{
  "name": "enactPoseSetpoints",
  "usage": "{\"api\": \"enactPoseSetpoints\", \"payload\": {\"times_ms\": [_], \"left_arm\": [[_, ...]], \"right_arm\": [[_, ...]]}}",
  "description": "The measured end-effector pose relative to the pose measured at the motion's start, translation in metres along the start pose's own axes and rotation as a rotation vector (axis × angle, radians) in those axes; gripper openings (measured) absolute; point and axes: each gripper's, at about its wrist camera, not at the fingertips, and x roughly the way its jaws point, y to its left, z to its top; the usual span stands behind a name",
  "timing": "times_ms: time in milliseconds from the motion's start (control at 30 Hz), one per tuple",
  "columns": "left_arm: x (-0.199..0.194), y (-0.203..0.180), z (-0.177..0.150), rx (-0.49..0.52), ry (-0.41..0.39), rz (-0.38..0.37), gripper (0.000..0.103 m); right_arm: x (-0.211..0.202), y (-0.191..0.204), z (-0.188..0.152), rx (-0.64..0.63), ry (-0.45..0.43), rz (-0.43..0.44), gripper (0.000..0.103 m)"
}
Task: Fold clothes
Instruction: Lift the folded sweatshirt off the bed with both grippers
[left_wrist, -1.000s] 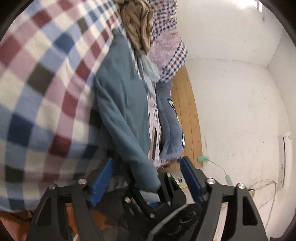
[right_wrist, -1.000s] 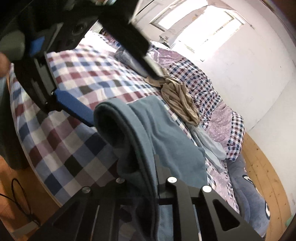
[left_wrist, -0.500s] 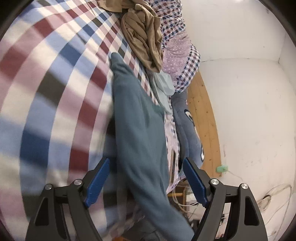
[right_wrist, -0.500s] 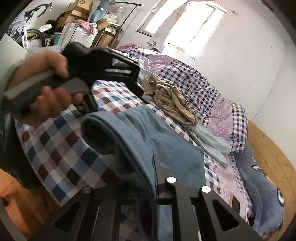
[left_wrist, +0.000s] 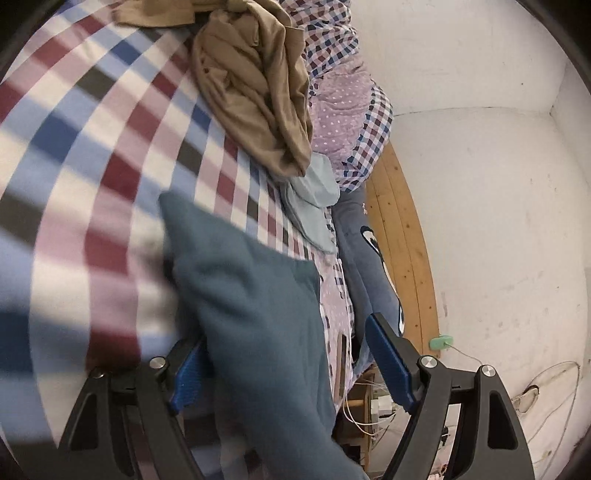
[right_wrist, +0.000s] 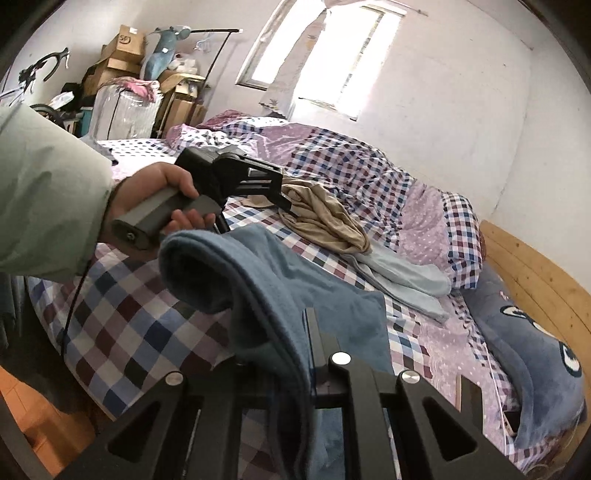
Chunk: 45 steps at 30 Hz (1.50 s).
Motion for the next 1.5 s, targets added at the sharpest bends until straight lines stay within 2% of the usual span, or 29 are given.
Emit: {"api": "enactPoseSetpoints", "payload": {"times_ms": [100, 167, 200, 267, 300, 367, 533, 800, 967, 1233, 1500], "left_arm": [[0.007, 0.0, 0.012, 0.005, 0.009, 0.004, 0.077], [0.014, 0.0, 0.017, 0.01, 0.013, 0.016, 0.065], [0.016, 0.003, 0.019, -0.002, 0.012, 0.018, 0.063], [0.017, 0.01, 0.021, -0.039, 0.009, 0.012, 0.046], [0.017, 0.015, 0.022, -0.062, 0.006, 0.003, 0.041], [0.016, 0.023, 0.022, -0.097, 0.0, -0.003, 0.022], [0.011, 0.019, 0.014, -0.093, -0.037, -0.01, 0.011], [-0.024, -0.036, -0.005, -0.033, -0.107, -0.034, 0.008], [-0.073, -0.07, -0.023, 0.015, -0.184, -0.013, 0.008], [-0.204, -0.082, -0.044, 0.019, -0.348, 0.026, 0.008], [-0.351, -0.061, -0.039, -0.037, -0.551, 0.087, 0.008]], "right_arm": [[-0.002, -0.002, -0.001, 0.002, -0.005, 0.001, 0.01], [-0.003, -0.002, -0.002, 0.005, -0.005, 0.001, 0.01], [-0.003, -0.003, -0.003, 0.007, -0.004, 0.002, 0.01], [-0.003, -0.005, -0.004, 0.012, -0.001, 0.004, 0.01], [-0.003, -0.005, -0.005, 0.011, 0.001, 0.005, 0.01], [-0.003, -0.004, -0.006, 0.007, 0.007, 0.008, 0.01], [-0.008, -0.007, -0.005, 0.006, 0.002, -0.011, 0.01], [-0.027, -0.017, 0.008, 0.028, -0.02, -0.02, 0.01], [-0.041, -0.015, 0.027, 0.042, -0.059, 0.02, 0.01], [-0.044, 0.018, 0.076, 0.045, -0.142, 0.156, 0.01], [0.001, 0.055, 0.16, 0.082, -0.213, 0.353, 0.01]]}}
